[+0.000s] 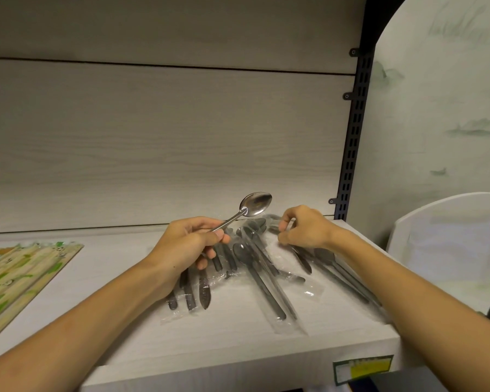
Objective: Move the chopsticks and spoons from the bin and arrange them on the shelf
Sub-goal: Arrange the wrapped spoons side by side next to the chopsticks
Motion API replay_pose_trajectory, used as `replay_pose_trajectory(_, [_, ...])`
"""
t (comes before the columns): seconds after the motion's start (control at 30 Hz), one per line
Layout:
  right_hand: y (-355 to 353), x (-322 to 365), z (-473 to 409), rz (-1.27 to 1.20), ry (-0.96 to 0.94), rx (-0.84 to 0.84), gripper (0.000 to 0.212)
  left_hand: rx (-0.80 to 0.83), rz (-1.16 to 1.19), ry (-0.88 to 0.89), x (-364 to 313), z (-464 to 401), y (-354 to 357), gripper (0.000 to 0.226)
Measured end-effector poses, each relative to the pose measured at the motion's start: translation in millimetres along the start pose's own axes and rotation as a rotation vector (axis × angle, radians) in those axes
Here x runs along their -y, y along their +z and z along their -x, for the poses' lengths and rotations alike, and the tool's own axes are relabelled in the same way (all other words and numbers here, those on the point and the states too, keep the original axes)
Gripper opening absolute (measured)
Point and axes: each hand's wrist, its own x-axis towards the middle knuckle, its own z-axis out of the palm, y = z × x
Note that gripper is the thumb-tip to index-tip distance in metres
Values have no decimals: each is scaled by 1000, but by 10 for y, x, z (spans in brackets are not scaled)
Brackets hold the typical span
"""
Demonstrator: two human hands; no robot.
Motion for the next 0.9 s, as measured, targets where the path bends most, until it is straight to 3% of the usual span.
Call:
replay_pose_trajectory(0.23, [-95,125,80,-503,171,-80,20,19,133,-12,-20,-7,-14,20])
replay_pose_trajectory(0.43, [-220,182,122,-855,295,-23,4,37,283,-73,-51,-15,-51,26])
replay_pose_trajectory(0.53, [-237,187,116,-1024,295,19,1,63,266,-80,-46,-15,-53,26])
replay_pose_trajectory(0.63, [-225,199,113,-1079,272,29,13,92,257,-65,-53,-19,-48,27])
replay_pose_trajectory(0.9, [-166,356,133,-1331,121,47,26,121,506,-90,-82,-52,2,30])
